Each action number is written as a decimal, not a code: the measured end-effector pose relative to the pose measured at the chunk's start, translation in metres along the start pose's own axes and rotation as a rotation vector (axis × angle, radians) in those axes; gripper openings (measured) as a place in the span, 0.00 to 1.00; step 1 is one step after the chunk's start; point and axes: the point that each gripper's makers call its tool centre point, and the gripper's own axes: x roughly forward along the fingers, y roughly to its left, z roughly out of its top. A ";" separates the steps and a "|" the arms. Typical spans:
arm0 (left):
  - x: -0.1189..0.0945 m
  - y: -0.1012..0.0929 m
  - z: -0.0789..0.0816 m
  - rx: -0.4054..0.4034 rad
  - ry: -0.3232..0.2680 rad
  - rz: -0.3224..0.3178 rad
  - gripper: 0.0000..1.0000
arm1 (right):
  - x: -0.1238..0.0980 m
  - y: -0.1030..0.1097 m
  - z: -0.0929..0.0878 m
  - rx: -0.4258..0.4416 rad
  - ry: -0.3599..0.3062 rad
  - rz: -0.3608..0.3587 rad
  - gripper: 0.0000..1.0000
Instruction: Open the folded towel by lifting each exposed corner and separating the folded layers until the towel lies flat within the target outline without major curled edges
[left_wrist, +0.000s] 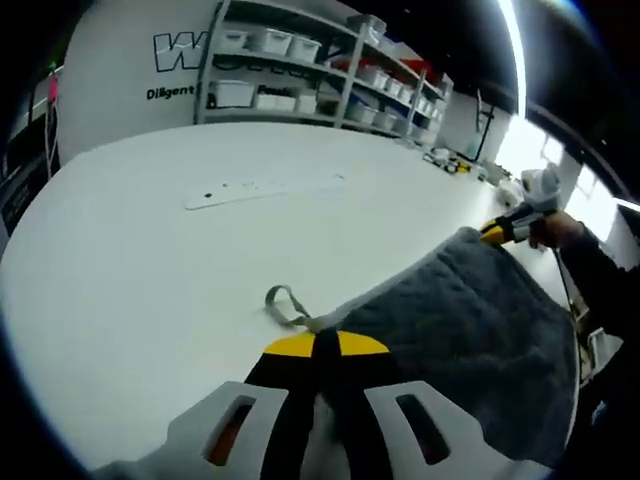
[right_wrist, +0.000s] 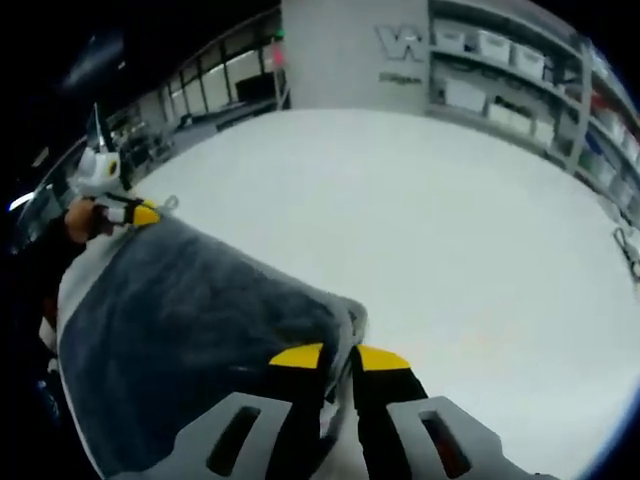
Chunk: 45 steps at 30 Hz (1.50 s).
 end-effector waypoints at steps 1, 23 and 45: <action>0.000 0.001 0.000 0.001 0.000 0.000 0.02 | 0.001 0.000 0.000 -0.001 0.000 0.000 0.07; 0.011 0.022 0.016 0.032 -0.016 0.018 0.02 | 0.015 -0.014 0.015 0.021 -0.035 -0.025 0.05; 0.013 0.032 0.019 0.078 -0.051 0.081 0.20 | 0.019 -0.023 0.020 0.014 -0.071 -0.035 0.08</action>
